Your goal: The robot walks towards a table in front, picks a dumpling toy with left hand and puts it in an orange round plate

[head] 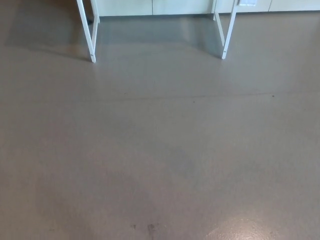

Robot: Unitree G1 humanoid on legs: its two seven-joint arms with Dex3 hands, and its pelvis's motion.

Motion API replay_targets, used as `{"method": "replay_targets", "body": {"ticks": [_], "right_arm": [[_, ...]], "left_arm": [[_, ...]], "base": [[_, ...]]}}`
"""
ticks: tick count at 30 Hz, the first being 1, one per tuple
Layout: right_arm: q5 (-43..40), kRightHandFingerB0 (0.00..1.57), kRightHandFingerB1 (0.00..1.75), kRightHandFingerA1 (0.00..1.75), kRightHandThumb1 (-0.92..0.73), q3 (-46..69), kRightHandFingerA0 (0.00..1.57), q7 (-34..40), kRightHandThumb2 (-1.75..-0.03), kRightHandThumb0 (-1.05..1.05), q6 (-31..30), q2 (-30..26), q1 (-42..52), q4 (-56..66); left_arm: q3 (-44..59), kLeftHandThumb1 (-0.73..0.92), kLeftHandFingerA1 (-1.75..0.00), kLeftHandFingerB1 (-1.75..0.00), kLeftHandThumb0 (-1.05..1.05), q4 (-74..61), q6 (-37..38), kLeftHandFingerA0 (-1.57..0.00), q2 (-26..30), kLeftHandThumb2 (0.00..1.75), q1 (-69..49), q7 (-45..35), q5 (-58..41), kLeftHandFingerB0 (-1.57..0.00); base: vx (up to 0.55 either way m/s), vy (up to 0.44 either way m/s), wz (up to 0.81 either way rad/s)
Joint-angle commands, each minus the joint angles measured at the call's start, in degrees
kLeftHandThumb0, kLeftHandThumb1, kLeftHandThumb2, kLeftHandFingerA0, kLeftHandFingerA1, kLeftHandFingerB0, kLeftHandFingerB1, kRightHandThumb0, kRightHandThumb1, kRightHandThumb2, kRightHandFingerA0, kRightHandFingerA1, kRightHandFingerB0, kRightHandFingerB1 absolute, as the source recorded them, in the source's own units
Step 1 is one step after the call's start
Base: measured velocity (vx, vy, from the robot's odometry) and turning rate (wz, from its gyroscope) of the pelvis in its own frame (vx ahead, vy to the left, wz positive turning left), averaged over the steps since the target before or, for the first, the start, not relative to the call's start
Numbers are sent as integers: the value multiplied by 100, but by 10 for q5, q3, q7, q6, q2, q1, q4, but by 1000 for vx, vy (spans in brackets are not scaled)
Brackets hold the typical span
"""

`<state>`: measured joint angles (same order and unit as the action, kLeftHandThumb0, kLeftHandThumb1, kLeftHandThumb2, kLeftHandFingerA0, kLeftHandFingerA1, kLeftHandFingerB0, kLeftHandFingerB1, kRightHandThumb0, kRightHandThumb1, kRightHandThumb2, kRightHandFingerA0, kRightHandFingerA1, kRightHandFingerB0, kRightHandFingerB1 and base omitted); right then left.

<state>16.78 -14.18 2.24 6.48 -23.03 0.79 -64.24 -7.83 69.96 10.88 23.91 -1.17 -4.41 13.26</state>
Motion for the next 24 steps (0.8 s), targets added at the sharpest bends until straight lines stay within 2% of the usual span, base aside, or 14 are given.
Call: {"method": "replay_targets", "body": {"ticks": [1,3,7,8,14,15,16,17,19,20,24], "right_arm": [[14,55,43,55,-48,0,73,22,-53,10,31,-8,6,-18],[11,56,43,56,-49,4,71,22,-53,11,32,-8,11,-14],[6,55,42,57,-50,12,71,19,-53,14,34,-6,19,-10],[7,57,43,49,-48,13,56,21,-54,13,41,-6,22,-15],[15,56,43,51,-48,14,65,34,-53,12,55,-2,21,-36],[14,56,43,52,-47,16,62,38,-54,13,61,-2,25,-34],[14,56,43,52,-47,16,62,38,-54,13,61,-2,25,-34],[10,56,43,52,-48,20,63,40,-54,13,65,-1,26,-37],[9,56,43,53,-48,22,66,40,-54,13,65,0,28,-36],[9,55,43,54,-49,23,68,40,-54,13,65,0,28,-36],[10,56,43,52,-48,25,69,39,-54,13,64,0,32,-36]], "left_arm": [[-1,46,-53,-42,-8,16,28,-83,8,53,-2,-3,6,-60],[-2,46,-51,-43,-11,20,28,-78,7,54,-2,-1,7,-62],[-5,46,-51,-43,-12,23,31,-80,7,54,-6,2,11,-62],[-5,44,-52,-43,-11,24,35,-81,8,53,-9,3,11,-62],[0,40,-52,-44,-14,30,41,-81,6,53,-14,4,5,-62],[15,41,-56,-43,0,32,36,-87,1,51,-14,-3,-12,-61],[15,41,-56,-43,0,32,36,-87,1,51,-14,-3,-12,-61],[31,46,-54,-42,3,35,36,-80,-1,52,-14,-13,-27,-60],[45,47,-57,-42,6,36,40,-82,-3,53,-16,-20,-35,-59],[47,45,-61,-42,7,36,39,-90,-3,53,-17,-19,-34,-57],[65,43,-60,-43,13,35,37,-85,-6,54,-23,-22,-40,-57]], "base": [[0,0,0],[0,0,0],[0,0,0],[0,0,0],[0,0,0],[0,0,0],[0,0,0],[0,0,0],[-7,-1,-9],[126,71,17],[-36,-28,47]]}}
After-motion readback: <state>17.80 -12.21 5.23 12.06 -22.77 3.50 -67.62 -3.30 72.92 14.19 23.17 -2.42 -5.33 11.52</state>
